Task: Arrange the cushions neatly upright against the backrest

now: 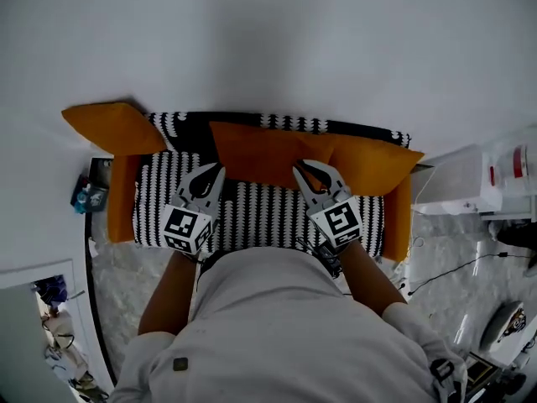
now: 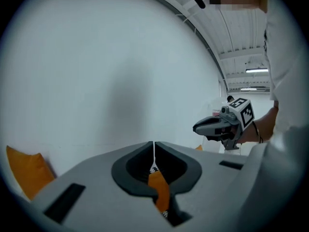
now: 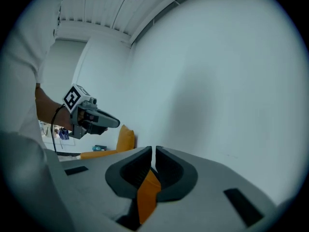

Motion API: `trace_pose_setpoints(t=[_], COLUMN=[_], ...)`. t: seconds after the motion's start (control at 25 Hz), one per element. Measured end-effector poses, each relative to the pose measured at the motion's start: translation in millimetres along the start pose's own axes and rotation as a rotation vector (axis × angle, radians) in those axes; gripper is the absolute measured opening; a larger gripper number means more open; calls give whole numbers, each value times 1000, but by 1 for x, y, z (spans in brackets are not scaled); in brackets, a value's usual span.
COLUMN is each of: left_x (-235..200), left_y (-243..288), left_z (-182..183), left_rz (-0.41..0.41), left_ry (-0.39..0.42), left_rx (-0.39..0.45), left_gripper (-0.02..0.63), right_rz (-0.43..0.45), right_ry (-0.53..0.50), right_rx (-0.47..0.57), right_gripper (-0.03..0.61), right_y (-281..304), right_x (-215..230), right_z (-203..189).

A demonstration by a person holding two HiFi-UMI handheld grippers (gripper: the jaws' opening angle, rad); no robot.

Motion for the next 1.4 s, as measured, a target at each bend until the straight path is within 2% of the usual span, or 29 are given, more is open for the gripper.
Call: trace_pose_setpoints(t=[0.28,0.56,1.0,1.2,1.4], left_x=[6,5,7,-10,-29], left_y=[-9,-16,-51,-84,-133], left_z=[26,31,27,23,23], left_rz=[19,51,151,211,261], left_ry=[28,30,10,2,-1], left_rx=[52,66,62,80,115], left_gripper=[9,9,9,9,9], right_rz=[-7,10,125,187,256], right_ry=[-5,-23,-38,-50,-79], right_rx=[47,76,115,134,162], right_gripper=[28,26,26,26,26], right_y=[-8,-8,4,22,45], right_x=[7,10,-6,-32,-76], right_z=[19,30,43,58,84])
Point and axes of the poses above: the fingertips, and each gripper's own axes: y forward along the fingers, x to its right, z out of its top, the point moved 3 cm from there along -y, backward along the fingers, and after that the axes turned 7 degrees about -y, right-handed, at the moved point
